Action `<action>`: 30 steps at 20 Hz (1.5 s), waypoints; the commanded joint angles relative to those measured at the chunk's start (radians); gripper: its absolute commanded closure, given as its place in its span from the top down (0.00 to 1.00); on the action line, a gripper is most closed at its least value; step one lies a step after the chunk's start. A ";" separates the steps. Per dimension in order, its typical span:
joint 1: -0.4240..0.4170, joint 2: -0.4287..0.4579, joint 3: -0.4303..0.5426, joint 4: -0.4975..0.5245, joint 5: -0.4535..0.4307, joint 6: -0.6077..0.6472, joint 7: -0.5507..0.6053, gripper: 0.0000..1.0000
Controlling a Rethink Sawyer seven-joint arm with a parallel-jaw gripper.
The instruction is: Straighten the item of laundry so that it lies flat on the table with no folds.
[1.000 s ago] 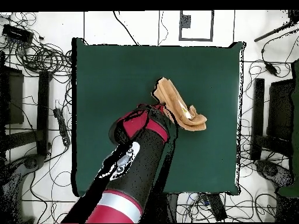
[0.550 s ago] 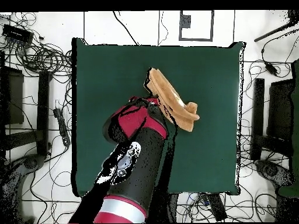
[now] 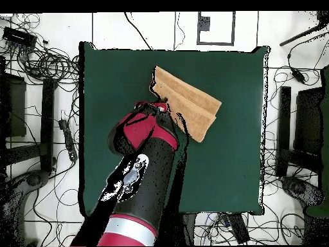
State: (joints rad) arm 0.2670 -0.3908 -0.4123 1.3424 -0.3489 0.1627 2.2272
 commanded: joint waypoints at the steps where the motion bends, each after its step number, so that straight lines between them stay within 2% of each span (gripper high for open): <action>1: 0.042 0.094 0.058 -0.020 0.023 -0.098 0.128 0.00; 2: 0.039 0.095 0.058 -0.009 0.042 -0.108 0.150 0.00; 3: 0.046 0.103 0.043 -0.008 0.056 -0.119 0.162 1.00; 15: 0.054 0.114 0.022 -0.002 0.082 -0.144 0.150 1.00; 20: 0.022 0.080 0.066 0.002 0.062 -0.113 0.110 1.00; 24: -0.066 -0.021 0.182 0.022 0.043 0.008 0.013 1.00; 30: -0.258 -0.143 0.438 0.051 0.008 0.225 -0.248 1.00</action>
State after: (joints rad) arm 0.1301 -0.4556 -0.2801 1.3311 -0.3251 0.1250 2.2256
